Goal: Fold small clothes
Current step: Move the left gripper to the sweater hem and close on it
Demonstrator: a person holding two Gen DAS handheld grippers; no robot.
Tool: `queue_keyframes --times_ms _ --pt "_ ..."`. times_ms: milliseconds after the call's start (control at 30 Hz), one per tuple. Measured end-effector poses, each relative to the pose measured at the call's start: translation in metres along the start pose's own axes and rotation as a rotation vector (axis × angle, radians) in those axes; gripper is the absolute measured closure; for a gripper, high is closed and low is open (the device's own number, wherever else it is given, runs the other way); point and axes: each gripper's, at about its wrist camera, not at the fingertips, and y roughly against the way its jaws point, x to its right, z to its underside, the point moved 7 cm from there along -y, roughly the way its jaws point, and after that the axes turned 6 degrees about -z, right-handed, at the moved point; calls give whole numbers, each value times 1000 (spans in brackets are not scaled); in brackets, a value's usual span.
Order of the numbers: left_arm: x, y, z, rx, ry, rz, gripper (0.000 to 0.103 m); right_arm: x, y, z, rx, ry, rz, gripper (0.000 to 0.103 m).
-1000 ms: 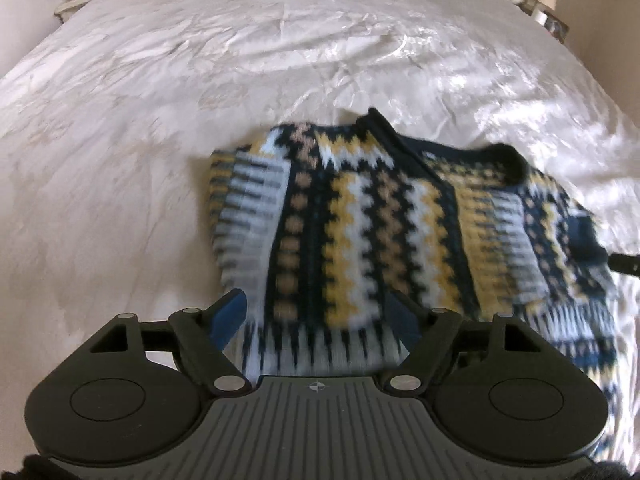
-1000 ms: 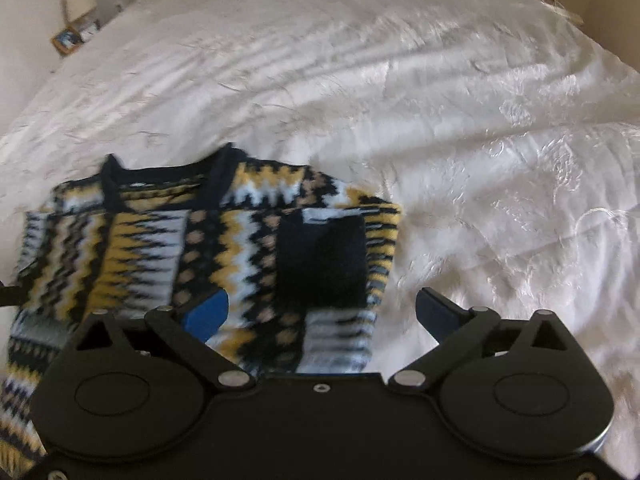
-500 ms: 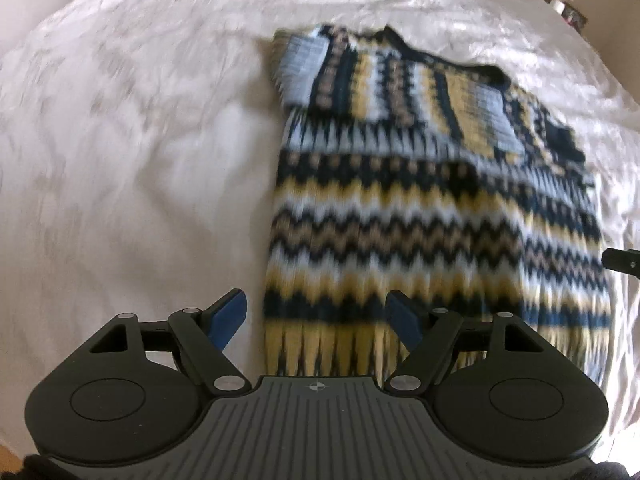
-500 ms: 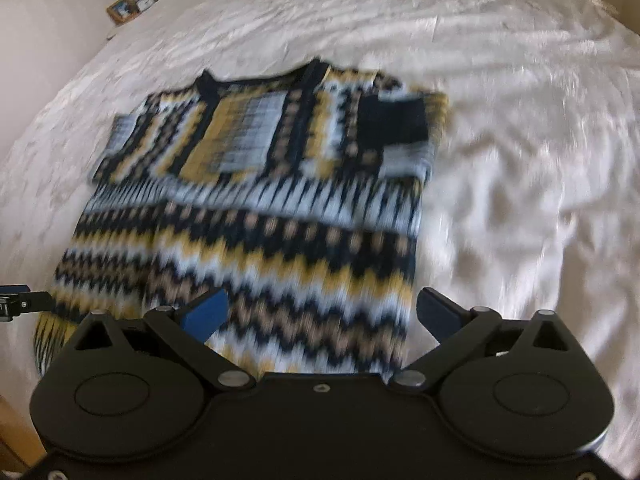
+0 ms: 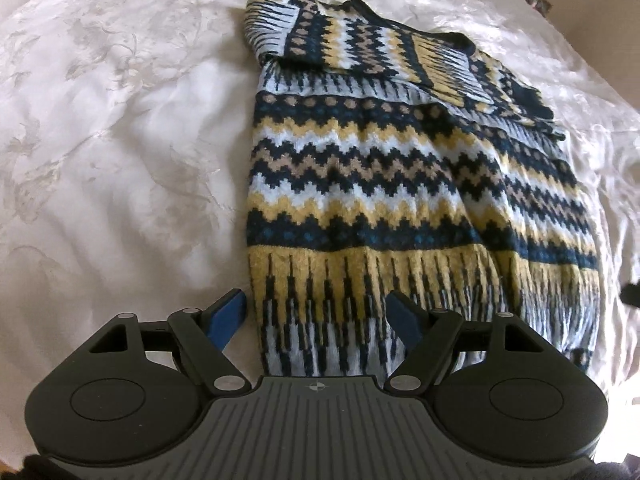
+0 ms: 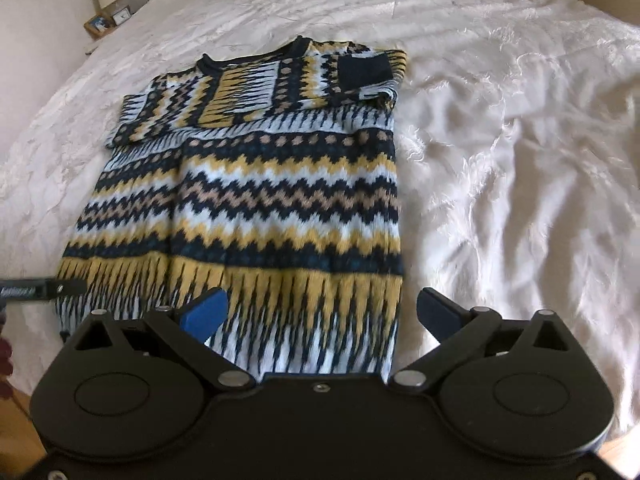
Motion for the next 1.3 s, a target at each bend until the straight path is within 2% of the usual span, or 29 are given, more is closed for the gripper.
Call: queue_keyframes --times_ms 267,400,533,600,767,833,900,933,967,1000,1167,1300 --pt "-2 -19 -5 -10 10 14 25 -11 1 16 3 -27 -1 2" --pt "1 -31 -11 -24 7 23 15 -8 -11 12 -9 -47 -9 2" --pt "5 -41 -18 -35 10 21 10 4 -31 4 -40 -71 -7 2" --pt "5 -47 -22 -44 38 19 6 12 -40 -1 -53 -77 -6 2" --pt "4 -54 -30 -65 139 -23 8 26 -56 -13 -73 -94 -21 2" --pt "5 -54 -32 -63 132 -60 20 31 -61 -17 -81 -101 -33 2" --pt "9 -49 -34 -21 102 -76 59 36 -66 -21 -87 -111 -42 2" --pt "11 -47 -34 -15 95 -62 67 38 -68 -22 -89 -117 -46 2" --pt "12 -45 -34 -13 99 -49 81 40 -70 -23 -92 -122 -51 2" --pt "12 -42 -34 -10 107 -43 88 41 -73 -23 -98 -127 -55 2" --pt "1 -23 -33 30 103 -92 90 38 -81 -24 -120 -114 -71 2" --pt "-15 -26 -31 3 134 -93 90 31 -86 -27 -122 -102 -90 2"
